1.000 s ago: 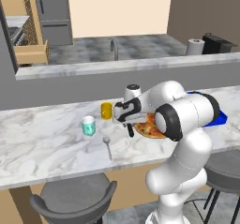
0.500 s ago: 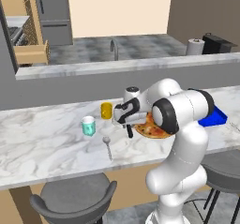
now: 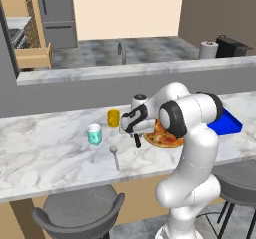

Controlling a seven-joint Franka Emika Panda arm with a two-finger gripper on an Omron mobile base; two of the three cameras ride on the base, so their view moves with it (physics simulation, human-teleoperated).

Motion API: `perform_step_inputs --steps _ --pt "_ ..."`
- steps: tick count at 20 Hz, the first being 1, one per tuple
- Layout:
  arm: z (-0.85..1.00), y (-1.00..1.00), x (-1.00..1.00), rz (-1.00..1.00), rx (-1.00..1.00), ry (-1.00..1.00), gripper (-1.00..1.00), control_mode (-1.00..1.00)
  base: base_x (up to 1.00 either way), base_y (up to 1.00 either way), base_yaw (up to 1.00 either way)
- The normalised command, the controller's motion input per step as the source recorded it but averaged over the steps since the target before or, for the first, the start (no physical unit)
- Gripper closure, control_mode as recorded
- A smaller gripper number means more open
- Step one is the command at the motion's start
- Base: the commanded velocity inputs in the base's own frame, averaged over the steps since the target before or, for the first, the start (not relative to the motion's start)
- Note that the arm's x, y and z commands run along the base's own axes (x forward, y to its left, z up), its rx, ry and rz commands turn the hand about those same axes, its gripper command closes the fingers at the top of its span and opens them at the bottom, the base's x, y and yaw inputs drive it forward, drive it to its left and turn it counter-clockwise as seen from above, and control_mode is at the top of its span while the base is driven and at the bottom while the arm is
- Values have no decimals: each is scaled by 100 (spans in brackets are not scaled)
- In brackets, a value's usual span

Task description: Take the pizza cutter from the drawer on the right and place it on the dining counter for cutting.

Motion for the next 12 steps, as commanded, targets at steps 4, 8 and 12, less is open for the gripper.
perform_step_inputs --steps 4,8,12 --pt "-16 0 11 0 0 0 100 -100 0 0 0" --pt "-9 0 4 0 0 0 -100 -100 0 0 0" --pt "-1 0 0 0 0 0 -100 -100 0 0 0"
